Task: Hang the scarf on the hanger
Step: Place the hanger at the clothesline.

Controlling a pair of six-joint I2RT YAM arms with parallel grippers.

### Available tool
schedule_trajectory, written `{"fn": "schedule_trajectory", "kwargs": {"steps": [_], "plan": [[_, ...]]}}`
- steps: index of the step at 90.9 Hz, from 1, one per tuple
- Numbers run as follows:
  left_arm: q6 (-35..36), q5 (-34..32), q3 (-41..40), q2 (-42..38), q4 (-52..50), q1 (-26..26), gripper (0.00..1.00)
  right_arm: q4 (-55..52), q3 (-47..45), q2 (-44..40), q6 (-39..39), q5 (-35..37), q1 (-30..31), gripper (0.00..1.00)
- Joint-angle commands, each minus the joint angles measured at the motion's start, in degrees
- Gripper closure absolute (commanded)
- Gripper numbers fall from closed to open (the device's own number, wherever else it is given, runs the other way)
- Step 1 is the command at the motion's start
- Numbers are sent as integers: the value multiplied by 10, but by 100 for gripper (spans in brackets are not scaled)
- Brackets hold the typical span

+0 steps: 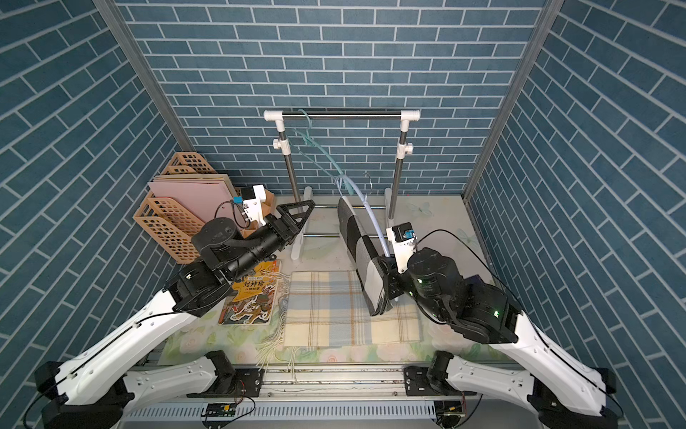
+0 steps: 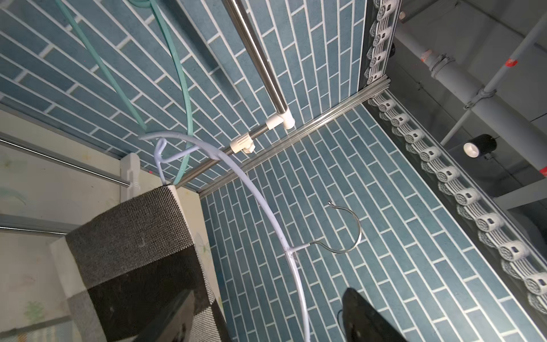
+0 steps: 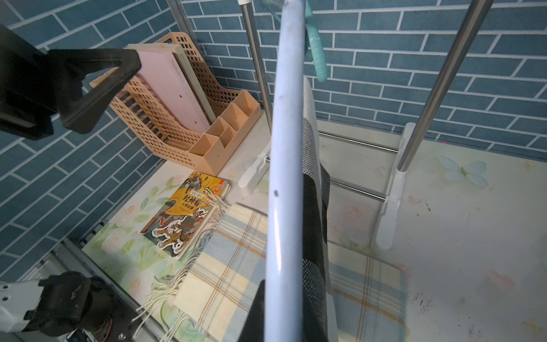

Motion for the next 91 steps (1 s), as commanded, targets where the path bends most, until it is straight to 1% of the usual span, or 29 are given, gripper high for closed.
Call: {"fn": "schedule_trajectory", "kwargs": {"steps": [1, 11, 26, 35, 44, 53, 65, 76, 91], "plan": [[34, -15, -9, -4, -24, 4, 18, 4, 58, -13, 6, -16, -1, 100], [36, -20, -13, -10, -29, 4, 19, -52, 94, -15, 10, -17, -1, 100], [36, -30, -25, -25, -30, 4, 19, -117, 128, -25, 26, 0, -1, 100], [36, -38, -32, -32, -31, 4, 19, -127, 125, -37, 30, 17, -1, 100], [35, -42, -45, -36, -24, 4, 19, -107, 93, -54, 23, 41, -1, 100], [31, -43, -61, -40, -14, 4, 19, -61, 59, -65, 11, 62, -1, 100], [34, -53, -72, -47, -20, 4, 19, -12, 46, -61, -13, 92, 0, 100], [42, -69, -86, -62, -23, 4, 19, 38, 55, -37, -46, 99, -1, 100], [54, -89, -110, -82, -18, 4, 19, 99, 96, 15, -75, 116, -1, 100]]}}
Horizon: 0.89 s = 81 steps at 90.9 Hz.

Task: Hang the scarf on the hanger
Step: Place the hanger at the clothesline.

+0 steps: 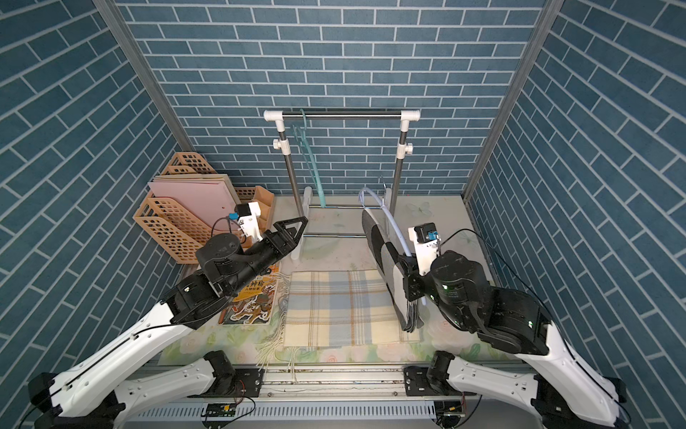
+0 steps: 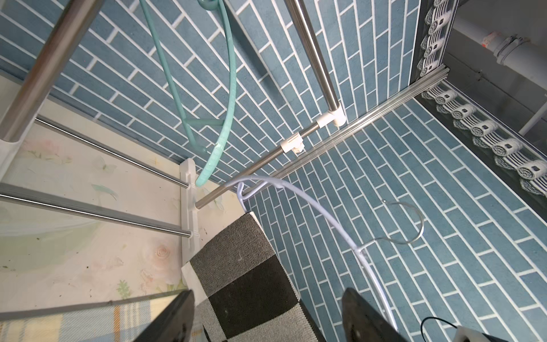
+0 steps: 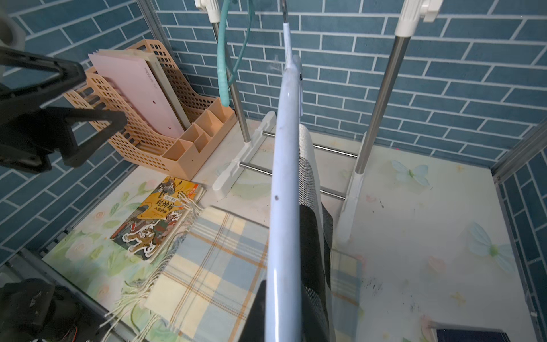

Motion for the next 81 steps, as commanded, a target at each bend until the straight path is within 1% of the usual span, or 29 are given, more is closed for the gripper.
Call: {"fn": "schedule_trajectory", "kwargs": {"steps": [1, 14, 22, 32, 58, 68, 81], "plan": [[22, -25, -16, -18, 5, 4, 19, 152, 52, 28, -48, 44, -1, 100], [39, -50, -32, -34, 2, 4, 19, 180, 110, 95, -50, 66, -4, 100], [50, -63, -39, -44, -5, 4, 19, 180, 153, 142, -49, 59, -27, 100], [62, -74, -50, -57, -10, 4, 19, 175, 200, 193, -41, 2, -93, 100], [83, -92, -82, -81, -14, 4, 19, 190, 285, 287, -45, -104, -229, 100], [90, -95, -92, -85, -11, 4, 19, 192, 319, 321, -43, -141, -276, 100], [100, -103, -100, -92, -10, 4, 19, 200, 357, 362, -43, -182, -320, 100]]}}
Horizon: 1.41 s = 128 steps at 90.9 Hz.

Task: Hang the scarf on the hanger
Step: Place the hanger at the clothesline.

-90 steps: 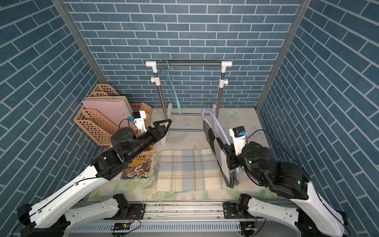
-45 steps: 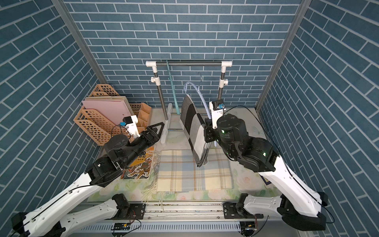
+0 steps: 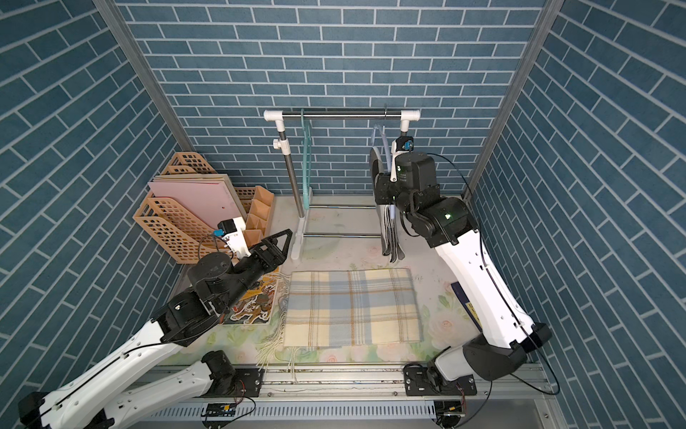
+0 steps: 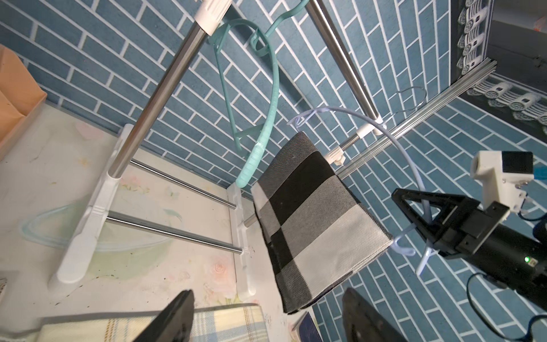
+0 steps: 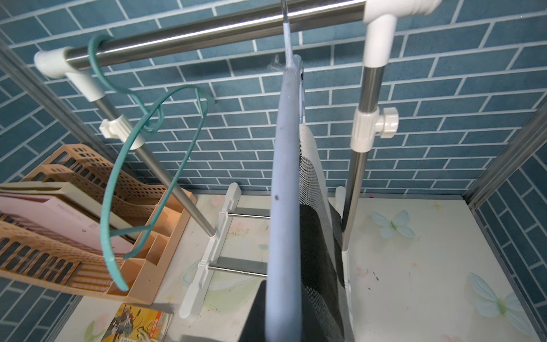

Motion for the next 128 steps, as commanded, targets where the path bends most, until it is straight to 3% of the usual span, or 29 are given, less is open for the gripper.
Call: {"fn": "schedule_trajectory", "kwargs": {"steps": [1, 19, 43, 67, 69, 72, 77, 87, 89, 92, 112, 128], "plan": [[22, -15, -8, -11, -1, 4, 19, 91, 55, 11, -13, -50, -32, 100], [31, -29, -24, -24, -2, 4, 19, 94, 74, 57, 4, -106, -77, 100], [32, -33, -35, -26, -2, 4, 19, 111, 75, 97, 27, -149, -95, 100], [29, -31, -45, -25, -2, 4, 18, 148, -29, 62, 54, -165, -96, 100], [30, -31, -45, -26, -3, 4, 18, 149, -37, 56, 55, -167, -96, 95], [29, -34, -45, -26, -5, 4, 17, 150, -49, 48, 55, -166, -96, 76], [30, -35, -44, -26, -10, 4, 17, 150, -69, 31, 55, -164, -95, 56], [32, -41, -41, -29, -19, 4, 16, 142, -93, -6, 55, -156, -96, 37], [32, -43, -40, -29, -21, 4, 16, 139, -94, -13, 54, -156, -95, 21], [33, -46, -39, -31, -24, 4, 16, 130, -95, -24, 54, -156, -95, 13], [55, -71, -18, -30, -49, 4, 14, 70, -83, -99, 49, -108, -60, 7], [80, -119, -1, -29, -71, 4, 8, 50, -75, -113, 56, -60, 50, 12]]}}
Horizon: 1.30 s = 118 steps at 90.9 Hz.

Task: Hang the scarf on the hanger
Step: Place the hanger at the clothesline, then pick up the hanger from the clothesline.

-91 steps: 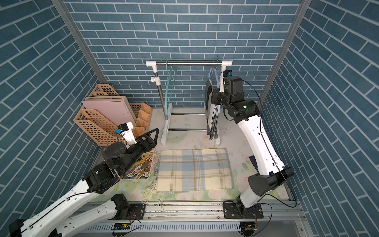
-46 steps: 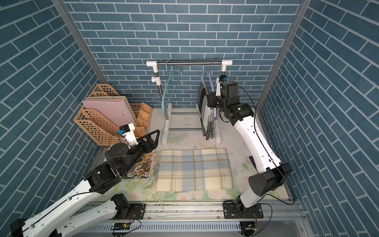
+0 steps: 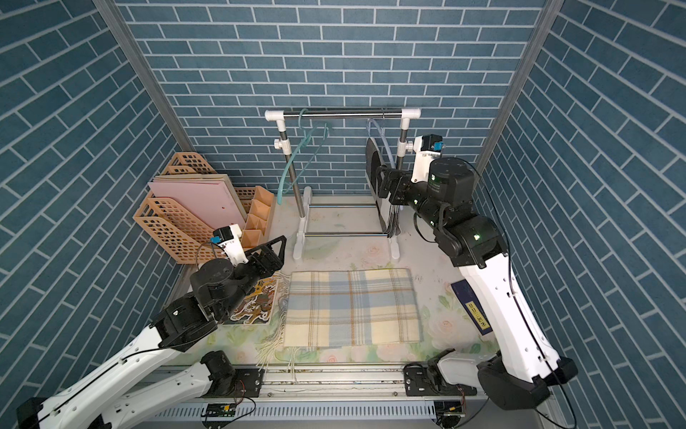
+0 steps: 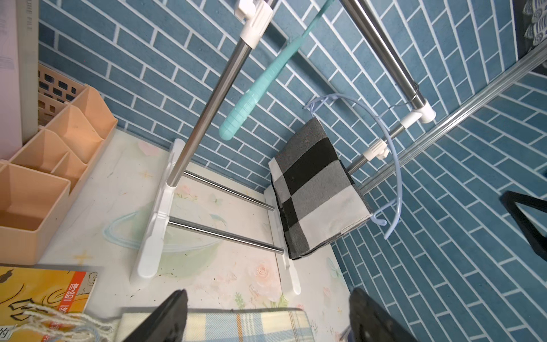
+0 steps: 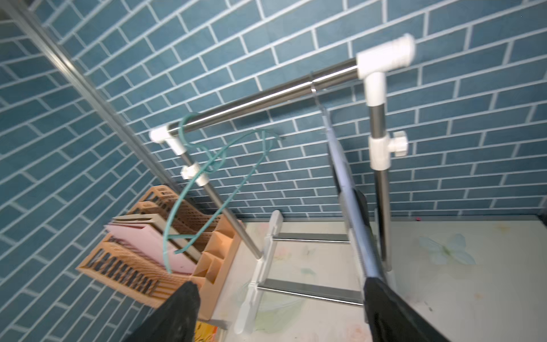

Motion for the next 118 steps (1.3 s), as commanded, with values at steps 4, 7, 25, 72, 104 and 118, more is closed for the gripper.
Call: {"fn": "schedule_trajectory", "kwargs": {"steps": [4, 7, 25, 72, 104, 118], "plan": [[38, -59, 26, -2, -29, 4, 7, -30, 6, 11, 10, 51, 79, 13], [44, -69, 30, -2, -33, 4, 6, -27, 3, 18, 15, 56, 95, 14], [133, -133, 42, 1, 2, 5, 0, 74, -62, 54, 28, 72, 160, 13], [320, -29, 431, 366, -67, 111, 0, 221, -330, 8, 31, 73, 157, 12], [328, 27, 547, 507, -119, 170, 0, 208, -392, -78, 23, 74, 156, 11], [331, 91, 583, 533, -139, 186, 1, 197, -397, -98, 13, 83, 156, 11]]}}
